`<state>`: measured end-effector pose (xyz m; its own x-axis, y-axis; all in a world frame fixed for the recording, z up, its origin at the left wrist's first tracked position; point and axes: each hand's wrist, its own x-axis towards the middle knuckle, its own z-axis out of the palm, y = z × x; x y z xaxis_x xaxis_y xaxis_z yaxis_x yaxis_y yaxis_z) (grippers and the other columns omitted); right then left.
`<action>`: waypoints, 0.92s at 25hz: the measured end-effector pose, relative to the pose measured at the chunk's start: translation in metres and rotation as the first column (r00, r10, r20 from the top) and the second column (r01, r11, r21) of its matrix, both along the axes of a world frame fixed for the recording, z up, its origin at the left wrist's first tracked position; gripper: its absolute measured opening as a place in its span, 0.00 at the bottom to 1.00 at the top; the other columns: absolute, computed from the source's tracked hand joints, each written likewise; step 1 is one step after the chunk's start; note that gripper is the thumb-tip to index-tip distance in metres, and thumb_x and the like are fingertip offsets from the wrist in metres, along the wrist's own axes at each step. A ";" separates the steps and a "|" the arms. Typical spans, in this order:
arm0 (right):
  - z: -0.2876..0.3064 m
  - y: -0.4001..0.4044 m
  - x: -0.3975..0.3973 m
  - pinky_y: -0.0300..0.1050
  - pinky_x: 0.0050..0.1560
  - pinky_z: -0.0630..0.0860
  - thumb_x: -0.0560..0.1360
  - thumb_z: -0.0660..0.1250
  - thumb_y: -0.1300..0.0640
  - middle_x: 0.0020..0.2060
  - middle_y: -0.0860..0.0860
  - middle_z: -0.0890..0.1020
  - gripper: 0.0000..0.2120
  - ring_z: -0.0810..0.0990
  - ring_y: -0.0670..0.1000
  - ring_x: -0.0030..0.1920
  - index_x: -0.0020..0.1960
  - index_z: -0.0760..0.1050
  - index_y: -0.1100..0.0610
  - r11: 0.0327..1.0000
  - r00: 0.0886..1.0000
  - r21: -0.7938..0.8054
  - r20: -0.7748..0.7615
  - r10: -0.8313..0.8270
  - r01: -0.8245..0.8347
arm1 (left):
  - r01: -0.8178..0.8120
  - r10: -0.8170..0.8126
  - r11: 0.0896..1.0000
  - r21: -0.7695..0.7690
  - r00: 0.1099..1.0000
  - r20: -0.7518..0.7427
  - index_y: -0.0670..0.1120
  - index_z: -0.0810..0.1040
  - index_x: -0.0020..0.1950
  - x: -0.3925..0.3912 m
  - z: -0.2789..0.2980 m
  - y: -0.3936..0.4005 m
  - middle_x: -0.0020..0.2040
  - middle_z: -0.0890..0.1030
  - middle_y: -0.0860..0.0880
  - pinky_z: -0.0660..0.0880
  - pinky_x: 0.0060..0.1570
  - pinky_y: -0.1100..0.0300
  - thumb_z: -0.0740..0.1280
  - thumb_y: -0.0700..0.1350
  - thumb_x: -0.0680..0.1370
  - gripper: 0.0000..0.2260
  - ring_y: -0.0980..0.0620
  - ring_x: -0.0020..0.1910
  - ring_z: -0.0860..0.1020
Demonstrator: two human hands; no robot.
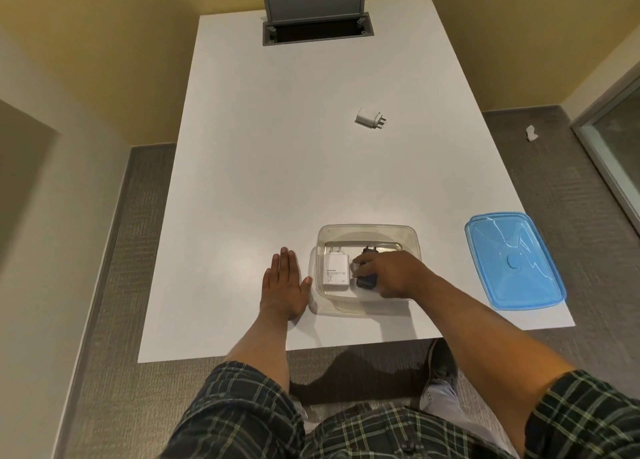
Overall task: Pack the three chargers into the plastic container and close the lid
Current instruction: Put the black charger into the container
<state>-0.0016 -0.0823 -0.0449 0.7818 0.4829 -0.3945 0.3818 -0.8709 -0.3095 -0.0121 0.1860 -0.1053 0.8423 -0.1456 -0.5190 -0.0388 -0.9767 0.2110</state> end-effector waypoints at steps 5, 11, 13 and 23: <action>-0.003 -0.008 0.002 0.48 0.58 0.77 0.70 0.73 0.44 0.76 0.43 0.64 0.34 0.76 0.52 0.66 0.74 0.67 0.41 0.994 0.993 0.026 -0.044 -0.106 0.107 | 0.004 -0.004 1.000 0.000 1.000 0.000 0.44 0.33 0.82 0.001 0.000 0.000 0.82 0.32 0.45 0.40 0.82 0.47 0.45 0.57 0.86 0.32 0.45 0.83 0.35; -0.006 -0.001 0.008 0.50 0.54 0.77 0.68 0.75 0.42 0.64 0.52 0.74 0.37 0.78 0.56 0.59 0.72 0.68 0.54 0.930 0.926 0.051 -0.132 -0.354 0.363 | -0.001 0.001 1.000 -0.001 1.000 -0.010 0.44 0.33 0.82 0.001 0.000 -0.001 0.82 0.32 0.45 0.40 0.82 0.47 0.45 0.57 0.86 0.32 0.45 0.83 0.35; -0.004 0.000 0.008 0.47 0.49 0.75 0.66 0.76 0.42 0.56 0.50 0.76 0.30 0.78 0.54 0.55 0.64 0.75 0.53 0.925 0.920 0.069 -0.155 -0.359 0.373 | 0.001 -0.001 1.000 -0.001 1.000 -0.013 0.44 0.33 0.82 0.001 0.000 -0.001 0.82 0.32 0.45 0.40 0.82 0.47 0.45 0.57 0.86 0.32 0.45 0.83 0.35; -0.010 -0.001 0.012 0.52 0.47 0.79 0.70 0.71 0.39 0.45 0.52 0.82 0.22 0.82 0.55 0.46 0.44 0.80 0.59 0.904 0.903 0.070 -0.121 -0.412 0.422 | 0.002 -0.002 1.000 -0.003 1.000 -0.023 0.44 0.32 0.82 0.001 0.000 0.000 0.82 0.31 0.45 0.40 0.82 0.46 0.44 0.58 0.85 0.32 0.45 0.82 0.34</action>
